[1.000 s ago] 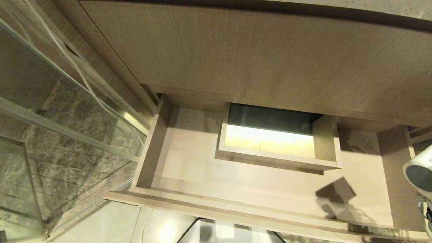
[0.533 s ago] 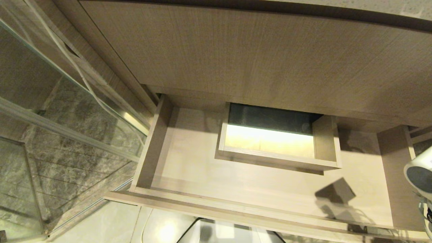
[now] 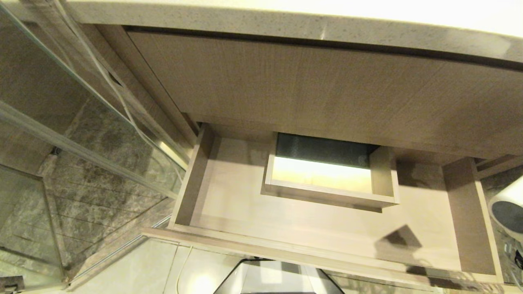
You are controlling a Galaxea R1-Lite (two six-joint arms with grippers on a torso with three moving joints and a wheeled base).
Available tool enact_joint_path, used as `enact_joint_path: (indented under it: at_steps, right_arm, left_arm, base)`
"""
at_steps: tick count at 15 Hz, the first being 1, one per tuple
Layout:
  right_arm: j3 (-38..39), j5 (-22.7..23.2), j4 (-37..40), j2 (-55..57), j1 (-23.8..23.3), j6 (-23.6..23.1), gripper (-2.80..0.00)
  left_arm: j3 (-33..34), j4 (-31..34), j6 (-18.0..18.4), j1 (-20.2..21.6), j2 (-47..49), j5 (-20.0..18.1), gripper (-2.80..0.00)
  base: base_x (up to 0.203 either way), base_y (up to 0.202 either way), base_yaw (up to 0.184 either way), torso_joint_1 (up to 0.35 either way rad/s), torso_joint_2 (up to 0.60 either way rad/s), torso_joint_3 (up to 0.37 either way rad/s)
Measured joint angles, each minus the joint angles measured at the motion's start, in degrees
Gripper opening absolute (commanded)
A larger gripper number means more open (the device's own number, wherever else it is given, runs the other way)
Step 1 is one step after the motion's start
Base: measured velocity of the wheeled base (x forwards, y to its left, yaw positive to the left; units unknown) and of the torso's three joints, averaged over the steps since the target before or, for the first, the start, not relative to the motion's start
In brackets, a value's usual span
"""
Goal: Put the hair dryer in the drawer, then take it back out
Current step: Place it on the countertop
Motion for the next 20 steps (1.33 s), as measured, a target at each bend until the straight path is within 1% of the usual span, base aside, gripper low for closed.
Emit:
enact_joint_path:
  at_steps: [2,6,13,20]
  right_arm:
    - [0.06,-0.03,0.09,-0.23,-0.04,0.02,-2.8]
    - [0.15,0.03,-0.11,-0.56,0.02,0.0,-2.8]
    - [0.35,0.07,-0.11,-0.95,0.02,0.02,-2.8]
    - [0.39,0.06,-0.15,-1.13,0.11,0.02,-2.8]
  left_arm:
    - [0.0,0.07,0.0,-0.11,0.0,0.02,-2.8]
    - [0.0,-0.06,-0.02,-0.11,0.0,0.0,-2.8]
    - [0.0,-0.01,0.0,-0.07,0.0,0.02,-2.8]
    - [0.0,0.01,-0.02,-0.07,0.0,0.0,-2.8]
  base:
    - [0.0,0.0,0.0,0.321,-0.54,-0.193]
    - [0.0,0.0,0.0,0.49,-0.52,-0.229]
    - [0.0,0.0,0.0,0.345,-0.59,-0.256]
    - [0.0,0.0,0.0,0.217,-0.39,-0.18]
